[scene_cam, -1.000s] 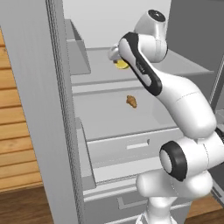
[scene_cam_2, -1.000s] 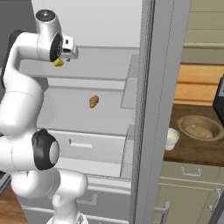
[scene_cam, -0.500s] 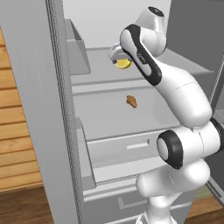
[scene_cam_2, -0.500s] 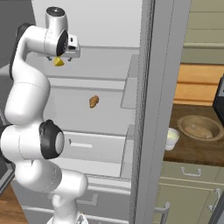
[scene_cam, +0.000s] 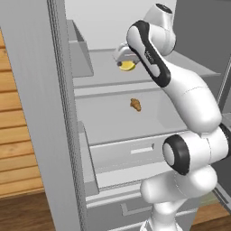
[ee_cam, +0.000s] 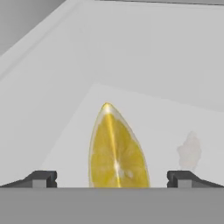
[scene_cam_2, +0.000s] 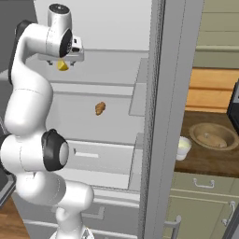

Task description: Grab a lemon wedge from the fridge and one ice cube from the ice bowl, and put them in the glass of lemonade.

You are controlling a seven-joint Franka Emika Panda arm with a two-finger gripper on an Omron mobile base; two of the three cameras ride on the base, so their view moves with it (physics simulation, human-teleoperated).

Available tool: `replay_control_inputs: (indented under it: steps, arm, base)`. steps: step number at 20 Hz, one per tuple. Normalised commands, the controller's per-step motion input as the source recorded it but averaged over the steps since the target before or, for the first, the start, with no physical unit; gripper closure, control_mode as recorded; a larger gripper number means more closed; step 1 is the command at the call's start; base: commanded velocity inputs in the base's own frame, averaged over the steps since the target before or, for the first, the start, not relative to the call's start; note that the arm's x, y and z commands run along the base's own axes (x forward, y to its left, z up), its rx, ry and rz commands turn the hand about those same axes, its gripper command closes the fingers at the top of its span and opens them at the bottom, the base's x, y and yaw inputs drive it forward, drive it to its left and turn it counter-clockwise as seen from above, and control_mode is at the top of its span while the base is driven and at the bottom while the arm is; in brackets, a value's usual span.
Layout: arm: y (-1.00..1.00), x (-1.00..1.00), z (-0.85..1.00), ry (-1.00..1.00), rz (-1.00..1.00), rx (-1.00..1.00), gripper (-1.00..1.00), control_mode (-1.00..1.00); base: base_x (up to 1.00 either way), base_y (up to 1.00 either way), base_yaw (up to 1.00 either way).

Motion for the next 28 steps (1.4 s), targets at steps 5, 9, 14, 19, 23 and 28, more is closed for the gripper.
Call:
replay_control_inputs:
  steps: [5, 9, 14, 19, 23, 28]
  arm:
    - [0.00, 0.00, -0.09, 0.00, 0.01, 0.00, -1.00, -1.00]
    - [0.00, 0.18, -0.12, 0.00, 0.00, 0.00, -1.00, -1.00]
    - [0.00, -0.21, -0.27, 0.00, 0.01, 0.00, -1.00, -1.00]
    - [0.00, -0.04, -0.07, 0.02, 0.00, 0.00, 1.00, -1.00]
    - [0.00, 0.00, 0.00, 0.01, 0.00, 0.00, 1.00, -1.00]
    - [0.00, -0.11, 0.00, 0.00, 0.00, 0.00, 1.00, -1.00]
  base:
    - [0.00, 0.00, 0.00]
    - [0.00, 0.00, 0.00]
    - [0.00, 0.00, 0.00]
    - [0.00, 0.00, 0.00]
    - [0.00, 0.00, 0.00]
    - [0.00, 0.00, 0.00]
